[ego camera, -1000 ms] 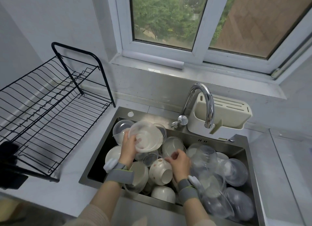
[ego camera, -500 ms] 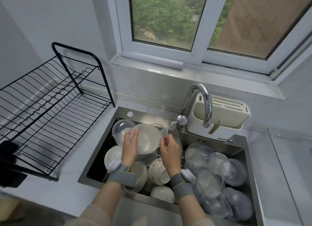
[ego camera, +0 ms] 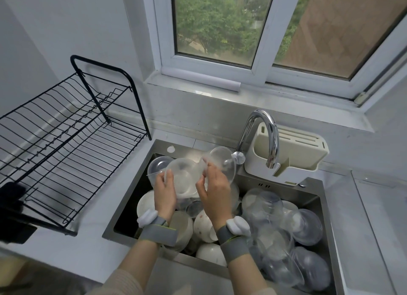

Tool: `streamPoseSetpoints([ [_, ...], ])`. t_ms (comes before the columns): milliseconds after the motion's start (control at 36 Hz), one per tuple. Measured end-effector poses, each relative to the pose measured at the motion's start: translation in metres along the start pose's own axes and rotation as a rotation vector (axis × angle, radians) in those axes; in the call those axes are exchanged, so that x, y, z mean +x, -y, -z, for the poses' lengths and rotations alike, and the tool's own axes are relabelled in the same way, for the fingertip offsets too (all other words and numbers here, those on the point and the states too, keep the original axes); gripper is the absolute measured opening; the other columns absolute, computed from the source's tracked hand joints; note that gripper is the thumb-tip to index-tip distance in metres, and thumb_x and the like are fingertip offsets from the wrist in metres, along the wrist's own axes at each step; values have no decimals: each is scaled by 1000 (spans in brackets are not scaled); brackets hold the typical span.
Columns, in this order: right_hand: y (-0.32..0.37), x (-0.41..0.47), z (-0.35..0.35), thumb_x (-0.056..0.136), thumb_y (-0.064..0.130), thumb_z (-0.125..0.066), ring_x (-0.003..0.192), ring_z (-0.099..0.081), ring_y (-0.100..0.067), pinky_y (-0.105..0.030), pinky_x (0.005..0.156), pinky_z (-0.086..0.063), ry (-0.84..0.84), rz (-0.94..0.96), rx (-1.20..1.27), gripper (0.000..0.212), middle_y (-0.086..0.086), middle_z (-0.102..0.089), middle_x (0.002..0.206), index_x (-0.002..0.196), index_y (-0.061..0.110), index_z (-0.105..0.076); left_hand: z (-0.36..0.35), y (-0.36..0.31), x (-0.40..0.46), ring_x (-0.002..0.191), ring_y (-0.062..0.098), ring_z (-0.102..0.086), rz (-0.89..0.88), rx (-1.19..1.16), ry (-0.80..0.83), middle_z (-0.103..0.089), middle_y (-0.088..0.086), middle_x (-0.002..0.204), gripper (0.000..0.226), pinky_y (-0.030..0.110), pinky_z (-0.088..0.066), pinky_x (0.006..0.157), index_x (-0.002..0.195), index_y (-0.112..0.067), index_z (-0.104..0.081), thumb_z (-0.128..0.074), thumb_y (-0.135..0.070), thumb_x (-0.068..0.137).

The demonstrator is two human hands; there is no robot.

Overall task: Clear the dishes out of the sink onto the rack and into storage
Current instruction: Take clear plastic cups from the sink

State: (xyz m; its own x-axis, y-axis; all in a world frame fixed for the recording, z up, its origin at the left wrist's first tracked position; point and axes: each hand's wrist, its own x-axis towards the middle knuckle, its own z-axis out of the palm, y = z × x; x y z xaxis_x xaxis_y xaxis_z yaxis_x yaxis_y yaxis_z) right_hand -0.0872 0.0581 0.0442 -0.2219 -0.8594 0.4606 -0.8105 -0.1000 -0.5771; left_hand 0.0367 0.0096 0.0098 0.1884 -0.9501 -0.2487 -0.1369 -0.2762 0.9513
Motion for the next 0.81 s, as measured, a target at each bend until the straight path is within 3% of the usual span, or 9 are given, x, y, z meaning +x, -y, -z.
streamPoseSetpoints([
  [83, 10, 2, 1, 94, 14, -50, 94, -61, -20, -36, 85, -49, 169, 15, 107, 23, -6, -65, 102, 112, 3, -59, 0, 1, -2, 104, 26, -58, 22, 0, 36, -60, 9, 115, 45, 44, -48, 92, 118, -16, -51, -44, -54, 96],
  [222, 25, -1, -6, 99, 22, -42, 70, -53, -27, -33, 63, -33, 326, 18, 188, 14, -8, -60, 77, 95, 11, -49, -4, -5, -8, 107, 21, -62, 55, -135, 121, -65, 0, 111, 77, 41, -50, 92, 125, -26, -49, -47, -82, 72],
  [333, 26, -4, -11, 98, 27, -39, 69, -50, -29, -33, 60, -28, 354, 4, 205, 12, -6, -58, 75, 89, 20, -41, -6, -8, -6, 110, 20, -63, 45, -249, 222, -64, 6, 119, 78, 44, -50, 98, 129, -28, -49, -52, -82, 74],
  [417, 21, -4, -11, 96, 29, -38, 77, -55, -33, -37, 62, -36, 402, -18, 227, 10, -6, -62, 81, 97, 22, -44, -4, -12, -6, 114, 15, -61, 73, -279, 296, -59, 1, 128, 85, 37, -53, 93, 134, -36, -43, -58, -84, 66],
  [500, 16, -4, -9, 97, 29, -40, 85, -58, -28, -36, 66, -40, 424, -45, 231, 29, -5, -68, 93, 122, 22, -51, -3, -16, -8, 110, 6, -61, 79, -278, 326, -57, -8, 125, 77, 23, -53, 79, 132, -42, -44, -69, -73, 66],
  [611, 13, -4, -12, 96, 25, -42, 81, -56, -25, -31, 68, -33, 423, -2, 214, 21, -7, -66, 88, 101, 14, -59, -6, -13, -7, 102, 9, -62, 79, -273, 255, -60, -3, 116, 41, 23, -50, 75, 129, -33, -49, -59, -30, 90],
  [667, 11, -5, -15, 98, 24, -43, 88, -57, -20, -33, 78, -38, 427, 28, 192, 19, -3, -67, 93, 103, 16, -60, -7, -10, -5, 96, 11, -62, 87, -265, 209, -61, 0, 110, 34, 25, -48, 71, 127, -30, -49, -51, -23, 94],
  [722, 8, -7, -16, 100, 27, -42, 94, -57, -17, -35, 86, -42, 355, 25, 185, 24, 1, -67, 99, 105, 15, -63, -7, -8, -2, 91, 14, -60, 81, -234, 166, -59, 1, 104, 30, 28, -47, 70, 125, -28, -48, -46, -20, 96],
  [806, 2, -10, -18, 100, 26, -36, 99, -55, -18, -31, 90, -44, 118, -42, 138, 31, 0, -63, 104, 107, 12, -63, -3, -7, 4, 97, 17, -57, 63, -216, 90, -56, 1, 107, 29, 34, -46, 77, 120, -30, -49, -43, -16, 96],
])
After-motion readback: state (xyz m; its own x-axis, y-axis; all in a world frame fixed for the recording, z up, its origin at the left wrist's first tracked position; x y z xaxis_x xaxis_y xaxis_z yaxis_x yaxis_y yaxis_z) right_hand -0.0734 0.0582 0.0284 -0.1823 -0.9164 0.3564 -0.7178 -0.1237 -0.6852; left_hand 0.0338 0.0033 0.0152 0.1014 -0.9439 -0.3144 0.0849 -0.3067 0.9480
